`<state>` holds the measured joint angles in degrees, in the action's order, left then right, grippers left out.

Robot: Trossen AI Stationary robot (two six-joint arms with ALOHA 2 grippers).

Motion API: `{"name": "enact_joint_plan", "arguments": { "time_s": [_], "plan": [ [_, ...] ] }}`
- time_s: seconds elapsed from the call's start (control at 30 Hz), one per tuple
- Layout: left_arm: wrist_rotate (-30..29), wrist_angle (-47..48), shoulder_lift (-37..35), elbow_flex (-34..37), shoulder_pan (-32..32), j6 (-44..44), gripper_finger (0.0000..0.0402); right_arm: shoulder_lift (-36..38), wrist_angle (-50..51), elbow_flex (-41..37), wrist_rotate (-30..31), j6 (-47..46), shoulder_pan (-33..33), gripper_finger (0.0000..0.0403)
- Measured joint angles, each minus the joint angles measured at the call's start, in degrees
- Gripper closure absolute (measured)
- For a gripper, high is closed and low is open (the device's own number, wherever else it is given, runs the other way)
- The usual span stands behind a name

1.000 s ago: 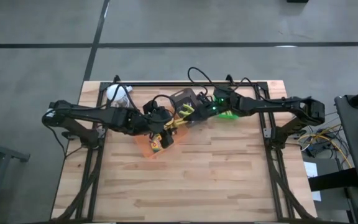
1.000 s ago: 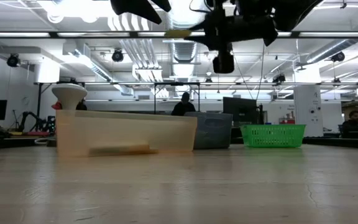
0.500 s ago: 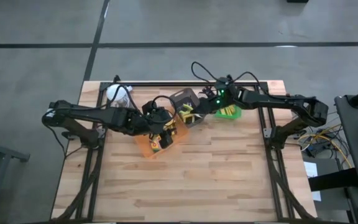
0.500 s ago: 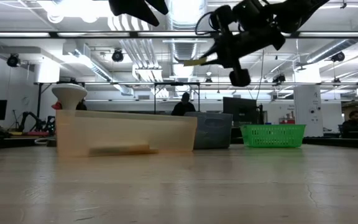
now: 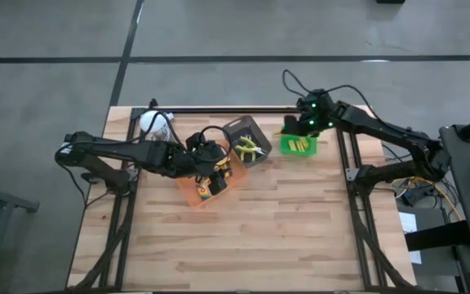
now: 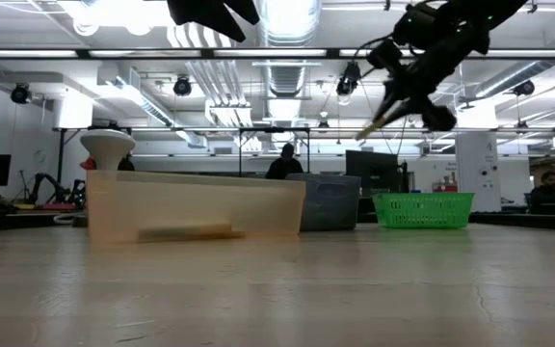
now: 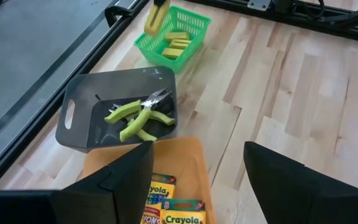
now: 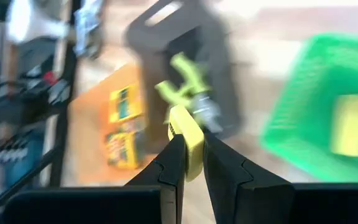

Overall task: Pick & Place School Supplies
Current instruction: Put the yellow eraser into the green bin

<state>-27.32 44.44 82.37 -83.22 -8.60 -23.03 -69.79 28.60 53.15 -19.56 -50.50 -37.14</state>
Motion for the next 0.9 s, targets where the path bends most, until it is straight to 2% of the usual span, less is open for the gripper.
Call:
{"name": "enact_joint_plan", "arguments": {
  "time_s": [0.17,0.47,0.7,0.9],
  "plan": [
    [0.0,0.0,0.0,0.0,0.0,-0.1,0.0147,1.6,6.1,0.0,5.1,1.7,-3.6,0.036],
    [0.0,0.0,0.0,0.0,0.0,-0.4,0.0147,-0.7,9.5,0.0,9.2,4.2,-5.3,0.036],
    [0.0,0.0,0.0,0.0,0.0,-1.1,0.0147,-5.2,15.8,0.0,15.3,5.4,-5.3,0.036],
    [0.0,0.0,0.0,0.0,0.0,-1.1,0.0147,-10.2,15.9,0.0,18.3,7.6,-5.3,0.036]
  ]
}}
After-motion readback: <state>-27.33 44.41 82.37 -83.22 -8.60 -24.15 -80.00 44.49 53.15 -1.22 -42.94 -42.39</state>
